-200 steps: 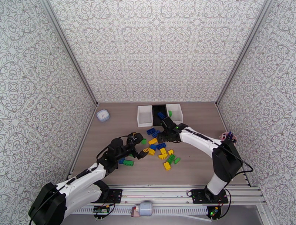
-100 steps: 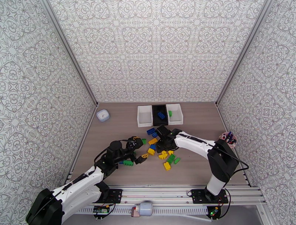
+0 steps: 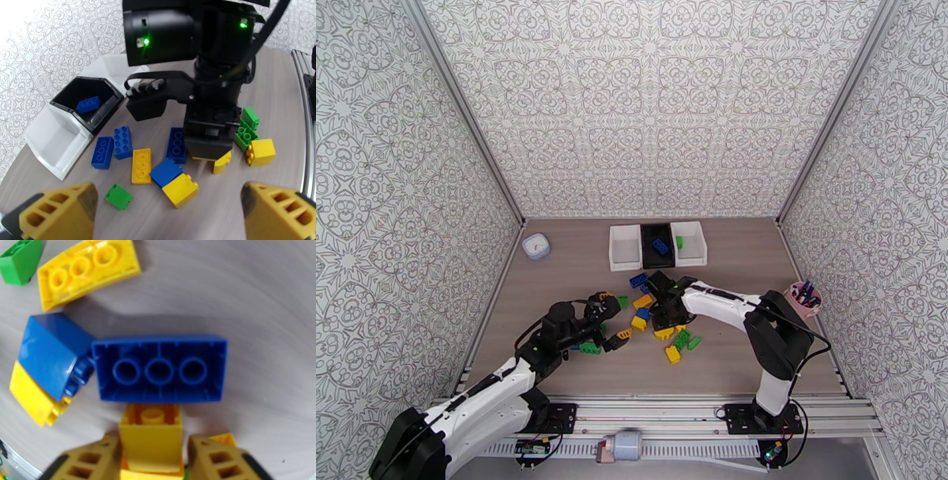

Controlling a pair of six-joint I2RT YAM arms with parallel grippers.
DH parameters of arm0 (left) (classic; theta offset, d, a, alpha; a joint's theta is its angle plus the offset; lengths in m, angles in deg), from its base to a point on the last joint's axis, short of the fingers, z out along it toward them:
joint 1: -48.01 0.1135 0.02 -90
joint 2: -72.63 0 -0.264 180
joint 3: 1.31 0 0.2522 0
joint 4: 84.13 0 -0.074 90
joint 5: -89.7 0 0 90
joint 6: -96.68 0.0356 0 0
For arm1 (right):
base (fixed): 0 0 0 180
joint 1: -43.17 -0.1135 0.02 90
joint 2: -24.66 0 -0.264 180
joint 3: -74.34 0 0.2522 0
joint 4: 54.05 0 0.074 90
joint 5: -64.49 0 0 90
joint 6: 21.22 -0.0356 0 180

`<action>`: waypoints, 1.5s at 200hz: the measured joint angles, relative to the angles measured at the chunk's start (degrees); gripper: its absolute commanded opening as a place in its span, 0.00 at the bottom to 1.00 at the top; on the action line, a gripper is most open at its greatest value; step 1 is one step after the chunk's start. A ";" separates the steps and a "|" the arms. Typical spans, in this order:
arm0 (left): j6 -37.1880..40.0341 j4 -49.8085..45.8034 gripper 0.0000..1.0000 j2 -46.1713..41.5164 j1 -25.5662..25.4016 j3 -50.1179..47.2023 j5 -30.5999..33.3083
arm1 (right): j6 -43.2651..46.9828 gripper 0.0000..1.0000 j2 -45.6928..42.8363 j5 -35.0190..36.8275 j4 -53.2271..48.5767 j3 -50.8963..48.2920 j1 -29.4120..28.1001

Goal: Sort the legos into containers by color

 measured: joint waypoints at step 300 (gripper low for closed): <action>-6.08 -7.43 1.00 -8.48 -11.04 0.90 15.43 | 8.35 0.35 11.43 2.64 2.56 32.94 2.95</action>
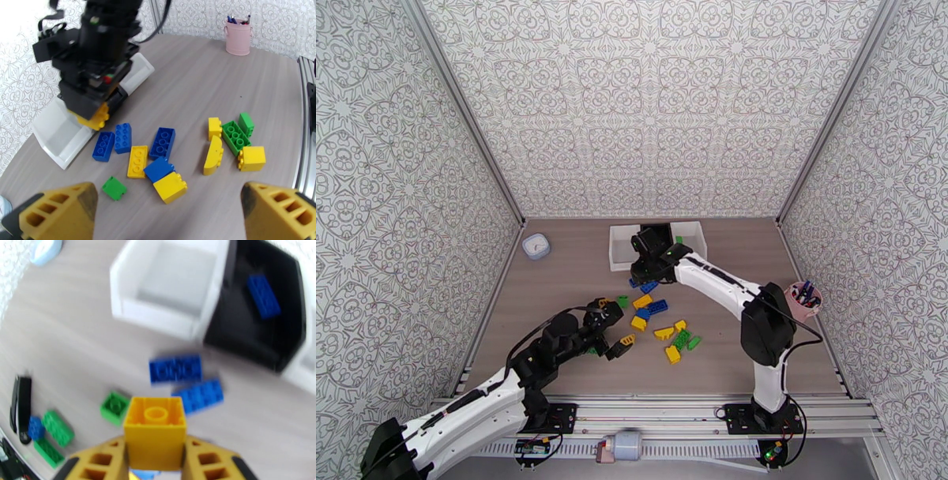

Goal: Sort the legos into containers by color

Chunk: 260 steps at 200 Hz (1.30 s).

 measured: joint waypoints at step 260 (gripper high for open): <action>-17.77 -1.14 1.00 -2.05 8.41 -1.01 12.74 | 7.76 0.84 14.69 1.92 -1.33 19.37 4.09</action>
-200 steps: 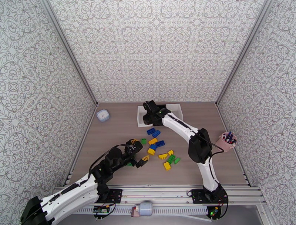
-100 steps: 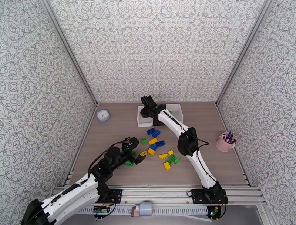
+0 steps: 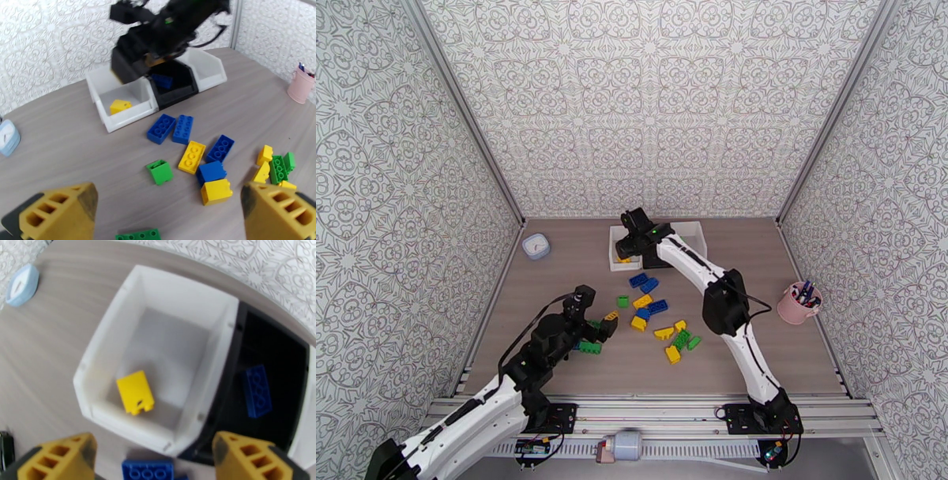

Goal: Sort the legos into containers by color

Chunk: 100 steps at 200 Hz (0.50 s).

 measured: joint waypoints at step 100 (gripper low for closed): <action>-18.67 -15.21 1.00 22.01 -0.98 19.17 13.86 | -3.98 0.91 -27.98 -0.02 8.28 -36.41 0.02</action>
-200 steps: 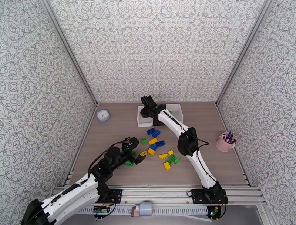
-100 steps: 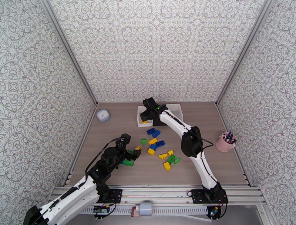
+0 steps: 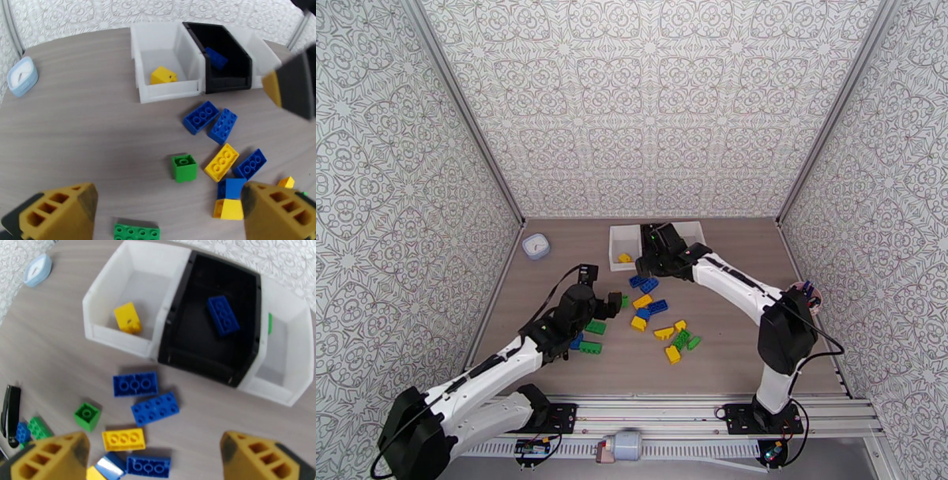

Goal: Sort the legos into containers by color

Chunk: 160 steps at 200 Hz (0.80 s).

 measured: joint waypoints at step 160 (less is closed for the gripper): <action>-10.19 -20.57 0.64 41.94 1.53 32.44 -7.48 | 0.76 0.93 -13.49 -1.29 6.19 -21.75 5.38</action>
